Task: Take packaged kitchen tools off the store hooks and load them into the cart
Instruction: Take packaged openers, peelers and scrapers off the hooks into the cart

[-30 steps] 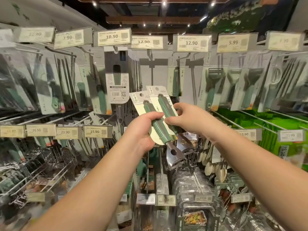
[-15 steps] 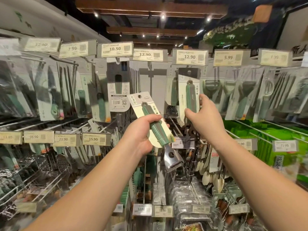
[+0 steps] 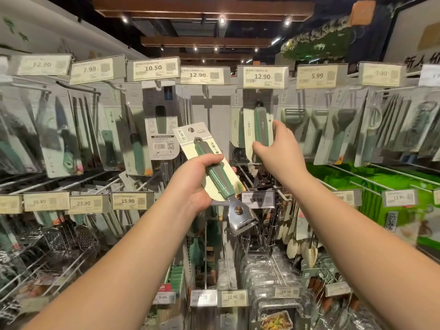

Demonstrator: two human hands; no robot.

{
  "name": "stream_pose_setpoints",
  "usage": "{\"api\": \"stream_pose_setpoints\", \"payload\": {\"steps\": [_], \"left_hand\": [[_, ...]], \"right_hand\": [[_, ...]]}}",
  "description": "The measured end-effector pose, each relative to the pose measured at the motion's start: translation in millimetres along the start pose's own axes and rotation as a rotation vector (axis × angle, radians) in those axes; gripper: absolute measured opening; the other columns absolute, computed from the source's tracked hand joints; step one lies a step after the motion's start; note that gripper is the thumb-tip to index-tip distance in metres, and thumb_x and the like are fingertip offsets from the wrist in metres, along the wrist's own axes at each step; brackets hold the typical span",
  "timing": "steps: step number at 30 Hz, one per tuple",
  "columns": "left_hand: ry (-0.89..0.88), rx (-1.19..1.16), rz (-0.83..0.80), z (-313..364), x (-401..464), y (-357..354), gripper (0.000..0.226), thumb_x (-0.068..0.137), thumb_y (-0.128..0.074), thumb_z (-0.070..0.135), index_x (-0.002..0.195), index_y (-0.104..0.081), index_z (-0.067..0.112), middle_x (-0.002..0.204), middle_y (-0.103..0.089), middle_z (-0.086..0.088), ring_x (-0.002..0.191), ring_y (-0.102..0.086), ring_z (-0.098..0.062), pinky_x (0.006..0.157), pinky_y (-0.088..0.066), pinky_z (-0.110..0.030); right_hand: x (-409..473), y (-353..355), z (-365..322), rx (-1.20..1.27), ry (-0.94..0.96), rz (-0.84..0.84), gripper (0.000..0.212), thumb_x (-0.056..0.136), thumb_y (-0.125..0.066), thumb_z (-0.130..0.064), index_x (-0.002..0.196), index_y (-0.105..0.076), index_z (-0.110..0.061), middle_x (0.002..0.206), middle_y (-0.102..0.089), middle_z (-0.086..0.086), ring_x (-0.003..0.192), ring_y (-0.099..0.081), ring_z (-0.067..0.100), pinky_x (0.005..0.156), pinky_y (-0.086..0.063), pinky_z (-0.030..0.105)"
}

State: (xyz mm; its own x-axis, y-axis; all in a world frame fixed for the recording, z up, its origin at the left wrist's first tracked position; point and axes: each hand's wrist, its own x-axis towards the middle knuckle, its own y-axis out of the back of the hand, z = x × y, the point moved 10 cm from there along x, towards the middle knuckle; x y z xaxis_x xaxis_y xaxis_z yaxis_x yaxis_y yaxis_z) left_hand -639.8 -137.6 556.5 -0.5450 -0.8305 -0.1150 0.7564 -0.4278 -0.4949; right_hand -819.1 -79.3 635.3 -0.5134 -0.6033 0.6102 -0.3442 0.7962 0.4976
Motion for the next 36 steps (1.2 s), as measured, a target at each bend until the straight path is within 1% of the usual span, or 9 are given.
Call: {"api": "stream_pose_setpoints", "payload": {"steps": [6,8,11,15,20,22,27,31,36], "left_hand": [[-0.005,0.002,0.005,2,1,2,0.008,0.092,-0.061,0.001,0.097,-0.059,0.006,0.08,-0.069,-0.013,0.089,-0.071,-0.033,0.089,-0.054,-0.058],[-0.003,0.002,0.011,3,1,3,0.008,0.091,-0.062,0.001,0.097,-0.058,0.006,0.078,-0.069,-0.012,0.089,-0.071,-0.033,0.087,-0.055,-0.057],[-0.002,0.01,0.019,5,2,4,0.011,0.09,-0.063,0.002,0.099,-0.059,0.006,0.08,-0.071,-0.012,0.089,-0.072,-0.033,0.089,-0.055,-0.059],[-0.009,0.011,0.017,7,2,5,0.012,0.09,-0.063,0.001,0.101,-0.059,0.006,0.078,-0.07,-0.012,0.083,-0.072,-0.031,0.091,-0.054,-0.058],[-0.014,0.017,0.019,9,0,5,0.013,0.091,-0.063,0.002,0.102,-0.058,0.005,0.077,-0.071,-0.012,0.089,-0.073,-0.032,0.093,-0.054,-0.058],[-0.009,0.019,0.016,8,0,5,0.014,0.09,-0.064,0.002,0.103,-0.059,0.006,0.074,-0.071,-0.011,0.087,-0.073,-0.031,0.092,-0.054,-0.058],[-0.001,0.036,0.018,7,0,7,0.016,0.09,-0.063,0.002,0.105,-0.059,0.007,0.077,-0.069,-0.011,0.079,-0.072,-0.029,0.09,-0.055,-0.057],[0.022,0.04,0.033,6,-2,12,0.022,0.09,-0.064,0.004,0.111,-0.059,0.008,0.087,-0.071,-0.013,0.08,-0.073,-0.03,0.069,-0.057,-0.05],[0.029,0.006,0.04,6,-4,15,0.012,0.091,-0.063,0.001,0.1,-0.059,0.007,0.065,-0.07,-0.009,0.075,-0.073,-0.029,0.07,-0.058,-0.05]], "right_hand": [[11,-15,14,-0.053,-0.07,-0.015,0.073,0.093,-0.063,-0.03,0.154,-0.029,-0.011,0.153,-0.04,0.009,0.13,-0.049,0.026,0.092,-0.044,0.034],[21,-24,20,-0.073,-0.108,-0.018,0.074,0.092,-0.063,-0.03,0.153,-0.028,-0.008,0.153,-0.04,0.01,0.122,-0.054,0.026,0.083,-0.043,0.03],[37,-40,24,-0.073,-0.154,-0.031,0.058,0.09,-0.063,-0.027,0.138,-0.042,-0.003,0.132,-0.053,0.014,0.097,-0.057,0.024,0.069,-0.044,0.032],[57,-58,30,-0.083,-0.201,-0.033,0.043,0.083,-0.064,-0.023,0.118,-0.049,-0.005,0.105,-0.06,0.013,0.084,-0.065,0.03,0.064,-0.058,0.039],[75,-80,39,-0.177,-0.31,-0.144,0.071,0.09,-0.062,-0.021,0.149,-0.025,-0.007,0.135,-0.043,0.018,0.11,-0.059,0.035,0.092,-0.055,0.048],[81,-87,41,-0.159,-0.341,-0.157,0.078,0.091,-0.062,-0.02,0.152,-0.017,-0.007,0.141,-0.04,0.02,0.119,-0.055,0.038,0.097,-0.052,0.049],[93,-96,47,-0.116,-0.351,-0.125,0.064,0.091,-0.065,-0.021,0.142,-0.029,-0.009,0.139,-0.043,0.017,0.121,-0.053,0.037,0.101,-0.05,0.046],[98,-103,51,-0.056,-0.341,-0.12,0.064,0.092,-0.062,-0.015,0.145,-0.026,-0.011,0.142,-0.039,0.015,0.122,-0.052,0.035,0.097,-0.051,0.039],[100,-106,55,-0.03,-0.334,-0.09,0.062,0.094,-0.06,-0.016,0.146,-0.026,-0.013,0.147,-0.037,0.013,0.124,-0.051,0.036,0.092,-0.047,0.04]]}}
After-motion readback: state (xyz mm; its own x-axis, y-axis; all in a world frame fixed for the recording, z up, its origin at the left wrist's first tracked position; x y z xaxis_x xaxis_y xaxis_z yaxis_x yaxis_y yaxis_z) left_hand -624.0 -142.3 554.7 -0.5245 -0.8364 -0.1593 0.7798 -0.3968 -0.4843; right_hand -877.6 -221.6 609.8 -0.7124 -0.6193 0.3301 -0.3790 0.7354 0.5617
